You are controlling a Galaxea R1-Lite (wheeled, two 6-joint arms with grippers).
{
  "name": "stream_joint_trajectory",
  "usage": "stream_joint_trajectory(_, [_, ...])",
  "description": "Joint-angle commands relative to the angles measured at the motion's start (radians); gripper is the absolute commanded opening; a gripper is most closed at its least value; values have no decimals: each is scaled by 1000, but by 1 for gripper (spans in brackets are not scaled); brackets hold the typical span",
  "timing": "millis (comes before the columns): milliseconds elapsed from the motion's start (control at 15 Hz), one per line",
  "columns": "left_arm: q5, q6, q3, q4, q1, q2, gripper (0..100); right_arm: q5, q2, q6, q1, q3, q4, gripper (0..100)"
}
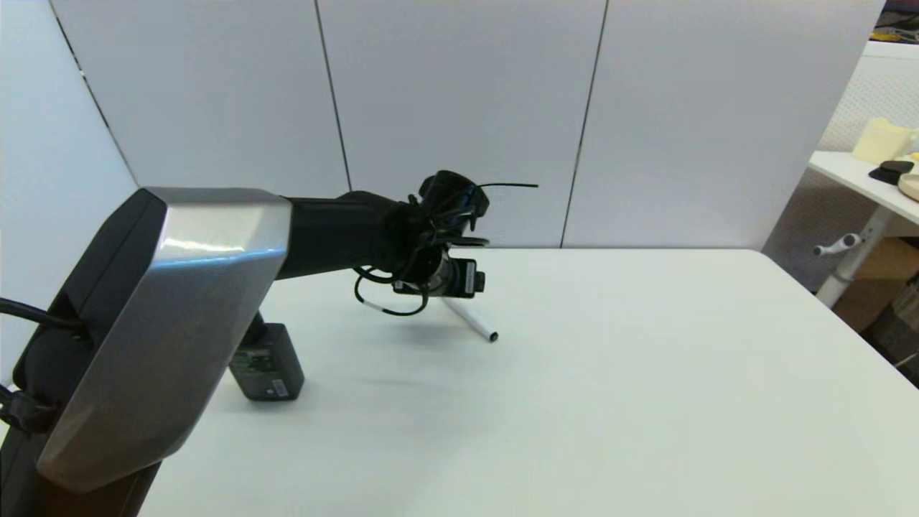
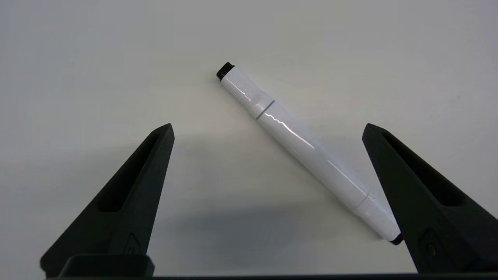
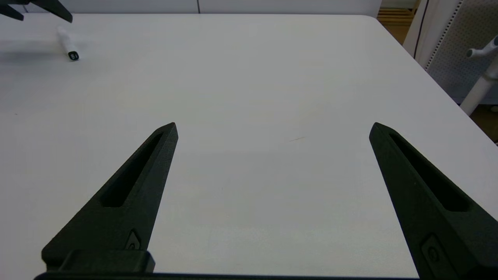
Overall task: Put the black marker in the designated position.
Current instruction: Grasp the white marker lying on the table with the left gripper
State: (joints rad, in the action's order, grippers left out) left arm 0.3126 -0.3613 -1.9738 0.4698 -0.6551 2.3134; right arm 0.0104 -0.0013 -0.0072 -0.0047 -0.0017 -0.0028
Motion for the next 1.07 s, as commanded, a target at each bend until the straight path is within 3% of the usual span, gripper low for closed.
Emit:
stream_joint_trajectory(67, [10,-85,0,4,-15,4,100,0,1,0,0,0,0,100])
stream_joint_trajectory(267, [72,-76,0,3,-24,14,100,0,1,0,0,0,0,100])
stream_joint_trajectory(1067, [76,-28,0,1,-35,47,100,0,1,0,0,0,0,100])
